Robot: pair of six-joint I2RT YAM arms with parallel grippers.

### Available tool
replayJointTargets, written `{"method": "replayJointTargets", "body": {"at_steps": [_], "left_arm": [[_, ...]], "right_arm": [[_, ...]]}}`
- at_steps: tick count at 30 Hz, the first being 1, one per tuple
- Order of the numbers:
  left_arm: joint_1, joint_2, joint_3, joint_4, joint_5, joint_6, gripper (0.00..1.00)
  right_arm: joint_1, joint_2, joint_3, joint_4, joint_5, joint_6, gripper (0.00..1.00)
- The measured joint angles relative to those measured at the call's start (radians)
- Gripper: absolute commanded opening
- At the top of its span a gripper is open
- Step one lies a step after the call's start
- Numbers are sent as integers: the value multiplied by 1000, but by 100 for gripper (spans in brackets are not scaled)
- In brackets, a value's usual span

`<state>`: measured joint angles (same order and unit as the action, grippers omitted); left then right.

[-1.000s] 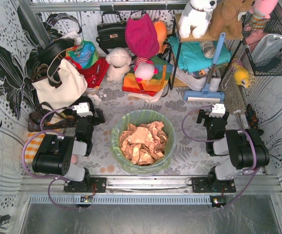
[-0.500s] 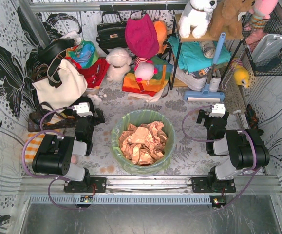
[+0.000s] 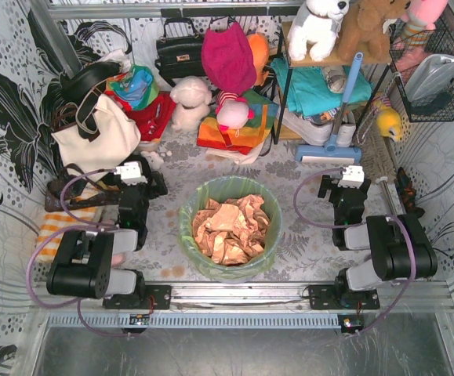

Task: Tie the trash bag

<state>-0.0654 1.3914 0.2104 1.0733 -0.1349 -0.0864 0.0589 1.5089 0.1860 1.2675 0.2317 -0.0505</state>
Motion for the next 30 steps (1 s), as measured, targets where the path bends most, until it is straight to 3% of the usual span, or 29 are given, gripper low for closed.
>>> {"method": "replayJointTargets", "body": {"at_steps": [5,10,19,27,30], "left_arm": [[0,-130,73,-182,-53,-16,98],[-4,-255,200,-486,-148,-74,98],[-26,-491,420,-1031,-201,-243,98],[-26,-551,621,-1390,-154,-307,98],[-26,-567,665,-1490,-137,-325,98]], "right_arm": [[0,-130,54,-180,32,1,97],[0,-299,174,-447,42,17,97],[-2,-562,466,-1017,-18,237,99],[-2,-596,673,-1440,-216,380,99],[-2,-560,770,-1575,-290,408,92]]}}
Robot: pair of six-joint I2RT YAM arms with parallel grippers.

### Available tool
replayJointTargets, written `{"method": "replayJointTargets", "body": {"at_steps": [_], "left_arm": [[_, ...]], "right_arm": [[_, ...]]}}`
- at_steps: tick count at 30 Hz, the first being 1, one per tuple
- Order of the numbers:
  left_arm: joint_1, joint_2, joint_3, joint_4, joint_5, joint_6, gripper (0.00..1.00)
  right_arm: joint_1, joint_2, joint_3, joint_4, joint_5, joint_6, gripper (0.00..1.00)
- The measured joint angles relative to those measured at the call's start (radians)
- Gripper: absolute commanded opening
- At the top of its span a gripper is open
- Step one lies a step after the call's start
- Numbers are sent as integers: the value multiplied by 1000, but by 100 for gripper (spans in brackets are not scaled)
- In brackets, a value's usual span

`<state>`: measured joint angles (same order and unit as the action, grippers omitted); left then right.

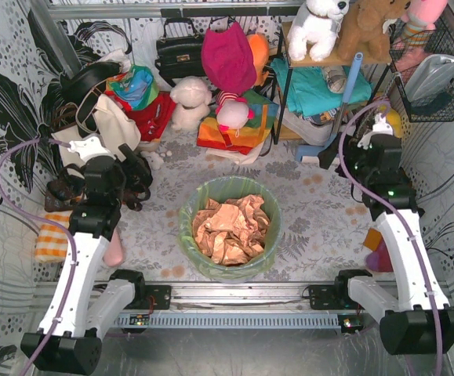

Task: Tie the trash bag

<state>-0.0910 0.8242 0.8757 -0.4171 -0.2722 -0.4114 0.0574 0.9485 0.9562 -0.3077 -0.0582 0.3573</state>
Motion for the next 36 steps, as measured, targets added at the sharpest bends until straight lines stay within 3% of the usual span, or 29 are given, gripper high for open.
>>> {"method": "replayJointTargets", "body": {"at_steps": [10,18,26,36], "left_arm": [[-5,18,230,-302,163,-20,99],[-53,20,289,-492,357,-23,98],[-217,37,321,-622,380,-82,92],[-420,65,456,-701,289,-188,79]], "right_arm": [[0,82,248,-331,-241,117,81],[25,74,382,-536,-365,158,72],[280,64,389,-605,-332,251,71],[505,94,410,-639,-211,356,66]]}}
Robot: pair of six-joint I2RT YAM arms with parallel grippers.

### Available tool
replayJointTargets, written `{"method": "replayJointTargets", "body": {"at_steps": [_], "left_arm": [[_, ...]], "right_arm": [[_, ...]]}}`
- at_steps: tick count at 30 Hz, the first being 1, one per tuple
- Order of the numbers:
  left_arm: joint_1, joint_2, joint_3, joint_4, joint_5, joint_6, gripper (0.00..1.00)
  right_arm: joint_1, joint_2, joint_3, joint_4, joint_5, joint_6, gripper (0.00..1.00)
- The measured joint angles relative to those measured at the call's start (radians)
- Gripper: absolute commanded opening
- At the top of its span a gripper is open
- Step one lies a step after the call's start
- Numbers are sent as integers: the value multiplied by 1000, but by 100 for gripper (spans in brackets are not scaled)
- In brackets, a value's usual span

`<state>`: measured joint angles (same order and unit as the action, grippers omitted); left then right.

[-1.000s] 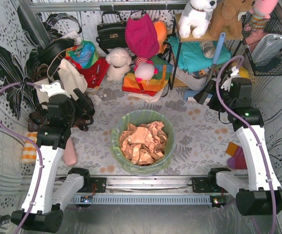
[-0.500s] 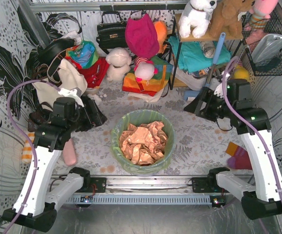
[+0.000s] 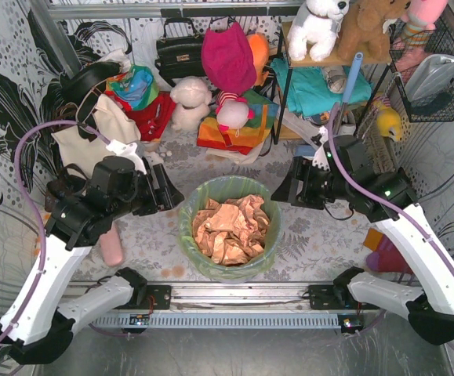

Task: Tie the trash bag

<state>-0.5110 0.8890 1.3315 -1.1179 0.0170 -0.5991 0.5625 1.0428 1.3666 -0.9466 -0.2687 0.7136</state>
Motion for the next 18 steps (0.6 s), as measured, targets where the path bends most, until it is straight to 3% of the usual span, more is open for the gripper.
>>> {"method": "replayJointTargets", "body": {"at_steps": [10,18], "left_arm": [[-107,29,21,-60,-23,-63,57],[-183,53,20,-72,-18,-79,52]], "right_arm": [[151,31,0,-15,65,66,53],[178,24,-21,-44,90,92,41]]}}
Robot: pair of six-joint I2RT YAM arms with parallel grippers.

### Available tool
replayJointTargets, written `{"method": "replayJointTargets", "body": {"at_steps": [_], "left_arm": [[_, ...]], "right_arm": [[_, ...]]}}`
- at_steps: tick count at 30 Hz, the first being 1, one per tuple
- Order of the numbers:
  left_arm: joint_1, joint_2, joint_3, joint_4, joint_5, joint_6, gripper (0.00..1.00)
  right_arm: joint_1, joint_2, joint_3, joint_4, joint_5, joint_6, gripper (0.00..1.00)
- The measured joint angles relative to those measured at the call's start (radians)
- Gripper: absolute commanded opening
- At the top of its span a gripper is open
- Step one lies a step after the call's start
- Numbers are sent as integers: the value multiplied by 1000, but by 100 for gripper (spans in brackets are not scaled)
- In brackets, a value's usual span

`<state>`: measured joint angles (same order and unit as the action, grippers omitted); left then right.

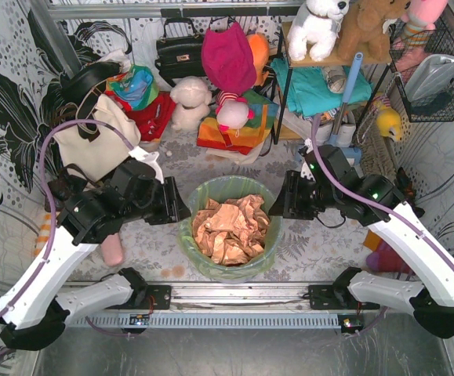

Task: Tie the trash bag

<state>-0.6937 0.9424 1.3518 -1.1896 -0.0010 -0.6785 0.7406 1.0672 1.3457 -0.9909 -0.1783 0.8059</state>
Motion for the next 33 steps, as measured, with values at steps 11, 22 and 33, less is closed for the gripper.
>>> {"method": "replayJointTargets", "body": {"at_steps": [11,22,33], "left_arm": [[-99,32,-35,0,0,-17,39],[-118,41,-34,10,-23,-35,18],[-118,120,18,8,-118,-31,2]], "right_arm": [[1,-13,-32,-16,0,7,26],[3,-15,-43,-15,0,17,6],[5,55,29,-42,70,-3,0]]}}
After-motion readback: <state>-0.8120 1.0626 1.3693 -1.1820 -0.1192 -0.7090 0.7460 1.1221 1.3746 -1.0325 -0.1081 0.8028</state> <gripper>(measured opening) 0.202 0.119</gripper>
